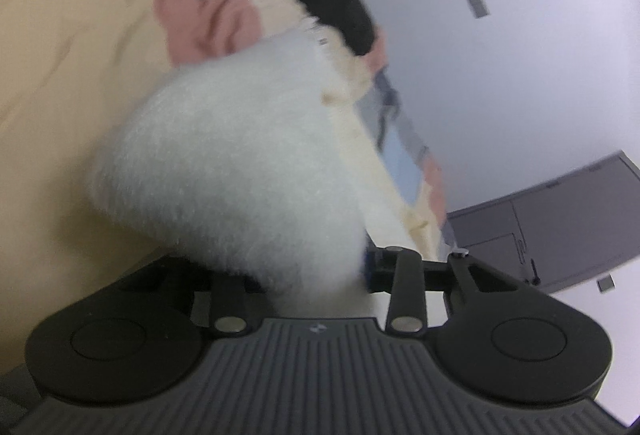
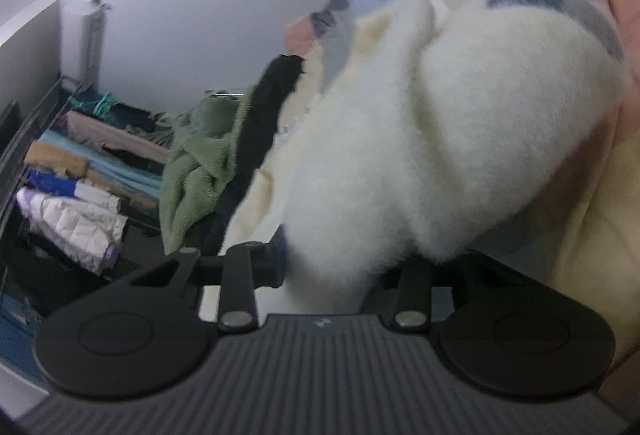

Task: Fold large clothes

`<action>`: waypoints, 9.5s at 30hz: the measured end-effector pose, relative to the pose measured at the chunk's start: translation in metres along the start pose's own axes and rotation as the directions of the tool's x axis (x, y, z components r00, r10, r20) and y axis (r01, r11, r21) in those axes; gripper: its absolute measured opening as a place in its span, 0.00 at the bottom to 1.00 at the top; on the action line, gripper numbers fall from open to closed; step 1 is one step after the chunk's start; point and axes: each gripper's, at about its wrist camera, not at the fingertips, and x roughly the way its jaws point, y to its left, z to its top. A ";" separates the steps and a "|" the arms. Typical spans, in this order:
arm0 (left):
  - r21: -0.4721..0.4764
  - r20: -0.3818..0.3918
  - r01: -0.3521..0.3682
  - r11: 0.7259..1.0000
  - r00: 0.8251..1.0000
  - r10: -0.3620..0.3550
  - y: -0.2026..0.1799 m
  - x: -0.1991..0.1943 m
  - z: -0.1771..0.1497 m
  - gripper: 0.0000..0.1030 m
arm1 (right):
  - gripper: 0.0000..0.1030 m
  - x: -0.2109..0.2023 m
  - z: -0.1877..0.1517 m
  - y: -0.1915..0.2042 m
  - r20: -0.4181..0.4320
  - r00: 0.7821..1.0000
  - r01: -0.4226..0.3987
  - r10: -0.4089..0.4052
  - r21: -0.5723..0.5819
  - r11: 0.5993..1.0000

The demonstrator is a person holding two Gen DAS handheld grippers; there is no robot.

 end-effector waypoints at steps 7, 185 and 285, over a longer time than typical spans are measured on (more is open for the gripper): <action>0.064 0.014 0.042 0.997 0.999 -0.043 -0.009 -0.046 -0.027 0.41 | 0.40 -0.044 -0.009 0.014 -0.017 0.999 -0.036 0.036 -0.020 0.999; -0.236 -0.062 0.090 0.968 0.992 -0.107 0.030 0.144 0.015 0.56 | 0.79 0.106 0.026 0.035 -0.105 0.994 -0.049 0.011 -0.372 0.927; 0.088 -0.166 0.288 0.954 0.948 -0.271 -0.120 0.329 -0.098 0.39 | 0.49 -0.028 0.176 -0.223 0.286 0.955 -0.007 -0.077 0.281 0.960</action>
